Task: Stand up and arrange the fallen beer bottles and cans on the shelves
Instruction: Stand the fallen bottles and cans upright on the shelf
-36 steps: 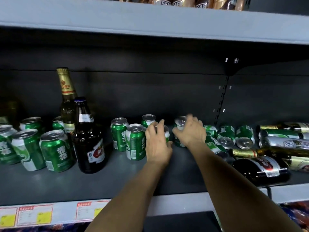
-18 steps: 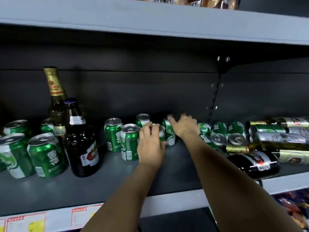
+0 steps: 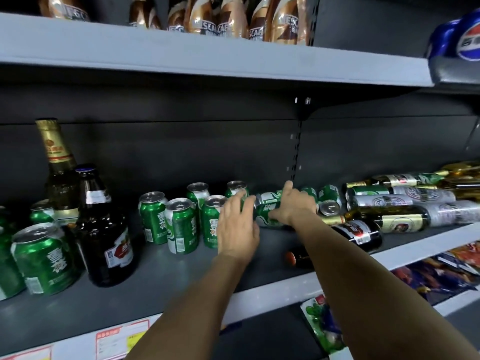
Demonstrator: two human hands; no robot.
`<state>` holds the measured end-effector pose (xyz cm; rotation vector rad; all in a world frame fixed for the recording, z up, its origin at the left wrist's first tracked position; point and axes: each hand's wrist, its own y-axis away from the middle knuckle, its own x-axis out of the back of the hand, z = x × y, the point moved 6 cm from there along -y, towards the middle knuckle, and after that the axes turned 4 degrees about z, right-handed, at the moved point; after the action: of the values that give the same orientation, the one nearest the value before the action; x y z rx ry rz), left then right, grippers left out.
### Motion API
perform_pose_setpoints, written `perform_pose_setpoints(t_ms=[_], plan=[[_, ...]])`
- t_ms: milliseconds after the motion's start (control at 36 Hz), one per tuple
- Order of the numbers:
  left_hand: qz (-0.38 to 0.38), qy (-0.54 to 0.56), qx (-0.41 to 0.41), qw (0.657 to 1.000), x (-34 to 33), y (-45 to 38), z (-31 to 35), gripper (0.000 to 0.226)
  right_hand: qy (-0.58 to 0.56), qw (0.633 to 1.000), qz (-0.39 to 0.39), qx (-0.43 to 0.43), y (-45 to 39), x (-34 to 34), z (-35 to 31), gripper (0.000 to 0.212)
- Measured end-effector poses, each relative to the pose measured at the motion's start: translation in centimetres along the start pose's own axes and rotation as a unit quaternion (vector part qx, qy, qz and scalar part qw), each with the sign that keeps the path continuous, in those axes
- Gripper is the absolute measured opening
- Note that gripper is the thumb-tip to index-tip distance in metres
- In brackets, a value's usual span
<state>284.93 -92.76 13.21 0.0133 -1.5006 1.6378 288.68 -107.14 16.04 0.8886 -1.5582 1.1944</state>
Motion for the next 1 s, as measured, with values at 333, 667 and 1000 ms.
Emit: perform_pose_setpoints(t_ms=[333, 667, 1000], plan=[[-0.073, 0.082, 0.089, 0.99, -0.2, -0.1, 0.0, 0.081, -0.1, 0.983, 0.028, 0.151, -0.4, 1.6, -5.8, 0.04], [-0.082, 0.042, 0.149, 0.984, -1.9, -0.6, 0.7, 0.073, -0.344, 0.936, 0.026, 0.066, -1.5, 1.1, -2.9, 0.032], [-0.176, 0.011, 0.142, 0.974, -9.2, -3.2, 6.6, 0.027, -0.09, 0.987, -0.077, 0.104, -6.3, -1.6, 7.2, 0.035]])
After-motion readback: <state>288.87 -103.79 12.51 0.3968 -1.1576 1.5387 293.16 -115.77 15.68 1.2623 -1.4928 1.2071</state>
